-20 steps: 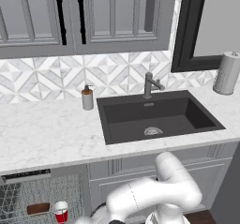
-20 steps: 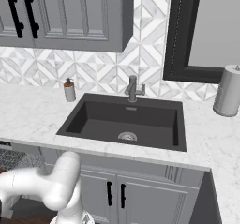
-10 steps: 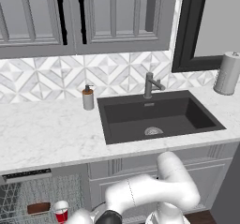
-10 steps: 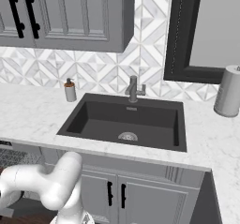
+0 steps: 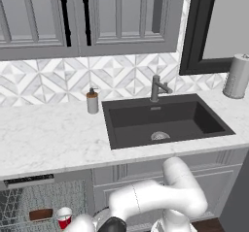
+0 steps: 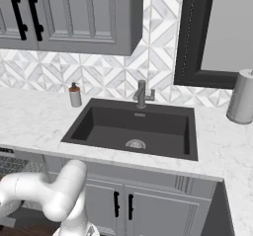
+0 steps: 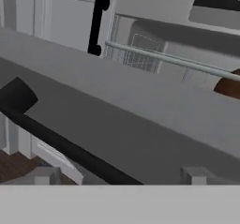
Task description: Pick up the cup and bowl from the counter, place them in the dishwasher, and close the dishwasher door.
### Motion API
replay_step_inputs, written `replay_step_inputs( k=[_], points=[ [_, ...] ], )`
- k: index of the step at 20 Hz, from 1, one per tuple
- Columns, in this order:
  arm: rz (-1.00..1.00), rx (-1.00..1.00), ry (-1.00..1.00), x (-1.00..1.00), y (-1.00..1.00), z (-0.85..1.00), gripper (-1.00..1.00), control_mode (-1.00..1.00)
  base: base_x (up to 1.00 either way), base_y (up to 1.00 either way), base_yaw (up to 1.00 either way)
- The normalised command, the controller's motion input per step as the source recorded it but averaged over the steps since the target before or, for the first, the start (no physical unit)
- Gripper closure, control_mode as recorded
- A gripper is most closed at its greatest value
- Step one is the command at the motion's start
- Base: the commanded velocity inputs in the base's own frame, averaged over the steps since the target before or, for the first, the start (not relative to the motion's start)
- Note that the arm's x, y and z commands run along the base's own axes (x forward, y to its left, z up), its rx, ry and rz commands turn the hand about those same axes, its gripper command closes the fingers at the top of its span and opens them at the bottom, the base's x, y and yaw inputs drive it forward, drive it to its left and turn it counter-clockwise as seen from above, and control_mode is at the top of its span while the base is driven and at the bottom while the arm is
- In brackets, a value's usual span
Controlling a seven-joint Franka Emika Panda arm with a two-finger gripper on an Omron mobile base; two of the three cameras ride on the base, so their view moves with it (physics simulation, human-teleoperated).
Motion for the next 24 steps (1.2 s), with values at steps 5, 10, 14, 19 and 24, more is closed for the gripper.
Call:
replay_step_inputs(
  k=[5, 10, 14, 19, 24],
  points=[
    [-0.15, -0.45, -0.33, 1.00, -0.10, -1.00, -1.00, -1.00, 0.00, 0.00, 0.00],
    [-0.23, -0.34, -0.29, 1.00, -0.22, -1.00, -1.00, -1.00, 0.00, 0.00, 0.00],
    [-0.27, -0.36, -0.23, 1.00, -0.25, -0.97, -1.00, -1.00, 0.00, 0.00, 0.00],
    [-0.24, -0.34, -0.24, 1.00, -0.34, -0.87, -1.00, -1.00, 0.00, 0.00, 0.00],
    [-0.17, -0.27, -0.20, 1.00, -0.28, -0.66, -1.00, -1.00, 0.00, 0.00, 0.00]
  ],
)
